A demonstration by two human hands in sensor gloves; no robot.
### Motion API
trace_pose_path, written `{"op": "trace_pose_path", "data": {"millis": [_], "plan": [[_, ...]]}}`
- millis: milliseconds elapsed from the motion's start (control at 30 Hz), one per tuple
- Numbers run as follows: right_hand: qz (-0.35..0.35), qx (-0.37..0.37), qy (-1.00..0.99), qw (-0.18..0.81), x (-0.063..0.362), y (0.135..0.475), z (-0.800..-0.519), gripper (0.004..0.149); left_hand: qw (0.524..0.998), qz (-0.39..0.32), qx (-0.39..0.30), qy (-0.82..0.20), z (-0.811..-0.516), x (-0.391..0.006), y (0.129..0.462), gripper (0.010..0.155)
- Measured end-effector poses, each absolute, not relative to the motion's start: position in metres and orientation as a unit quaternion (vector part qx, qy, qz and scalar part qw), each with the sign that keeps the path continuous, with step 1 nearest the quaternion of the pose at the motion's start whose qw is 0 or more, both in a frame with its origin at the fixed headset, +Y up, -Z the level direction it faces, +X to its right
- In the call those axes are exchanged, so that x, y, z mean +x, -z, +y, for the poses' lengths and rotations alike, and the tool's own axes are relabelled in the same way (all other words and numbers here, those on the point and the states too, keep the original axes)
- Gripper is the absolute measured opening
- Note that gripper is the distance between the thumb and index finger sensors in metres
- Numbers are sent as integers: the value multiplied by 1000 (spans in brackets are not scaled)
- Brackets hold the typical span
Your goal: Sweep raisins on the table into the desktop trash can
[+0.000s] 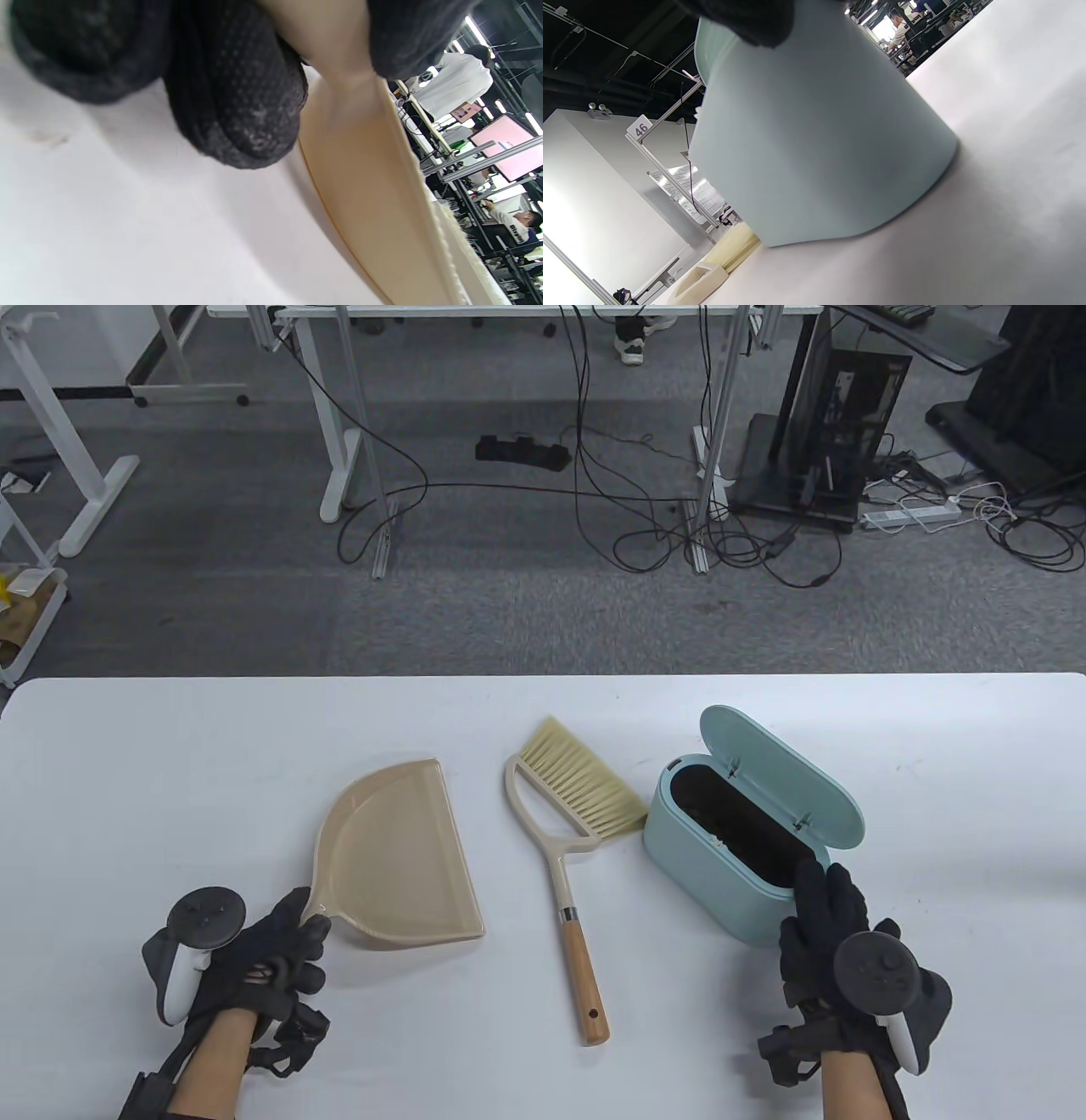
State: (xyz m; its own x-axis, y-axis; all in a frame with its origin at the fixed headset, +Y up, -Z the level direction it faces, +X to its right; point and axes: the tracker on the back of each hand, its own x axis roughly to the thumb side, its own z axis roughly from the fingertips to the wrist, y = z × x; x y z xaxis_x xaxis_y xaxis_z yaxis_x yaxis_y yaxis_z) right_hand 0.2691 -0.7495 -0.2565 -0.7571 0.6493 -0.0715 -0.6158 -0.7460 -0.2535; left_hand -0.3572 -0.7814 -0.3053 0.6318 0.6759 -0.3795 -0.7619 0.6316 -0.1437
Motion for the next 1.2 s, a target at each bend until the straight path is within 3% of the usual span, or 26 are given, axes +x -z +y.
{"op": "trace_pose_path", "data": {"millis": [100, 200, 300, 400, 533, 667, 767, 900, 1067, 1200], "plan": [[-109, -78, -931, 340, 269, 256, -750, 63, 896, 142, -133, -400, -779, -355, 304, 66], [-109, -79, -931, 341, 269, 256, -750, 63, 922, 108, -77, -362, -770, -352, 298, 87], [-106, -81, -931, 340, 269, 256, -750, 64, 962, 33, 20, -270, -752, -347, 286, 98], [-107, -81, -930, 342, 269, 256, -751, 64, 973, -45, 68, -217, -734, -333, 276, 99], [-109, -81, -930, 343, 269, 256, -751, 64, 973, -147, 69, -164, -718, -297, 263, 95], [-110, -83, -928, 347, 269, 256, -752, 65, 973, -219, 52, -60, -721, -262, 250, 99], [-129, -64, -917, 373, 272, 255, -743, 67, 970, -241, 28, -2, -732, -250, 245, 101], [-230, -59, -885, 400, 279, 245, -714, 83, 966, -255, -3, 31, -745, -247, 244, 101], [-207, -104, -870, 435, 285, 254, -703, 100, 966, -258, 0, 23, -746, -246, 244, 100], [-179, -158, -882, 406, 283, 272, -685, 108, 963, -268, -8, 29, -747, -242, 243, 100]]}}
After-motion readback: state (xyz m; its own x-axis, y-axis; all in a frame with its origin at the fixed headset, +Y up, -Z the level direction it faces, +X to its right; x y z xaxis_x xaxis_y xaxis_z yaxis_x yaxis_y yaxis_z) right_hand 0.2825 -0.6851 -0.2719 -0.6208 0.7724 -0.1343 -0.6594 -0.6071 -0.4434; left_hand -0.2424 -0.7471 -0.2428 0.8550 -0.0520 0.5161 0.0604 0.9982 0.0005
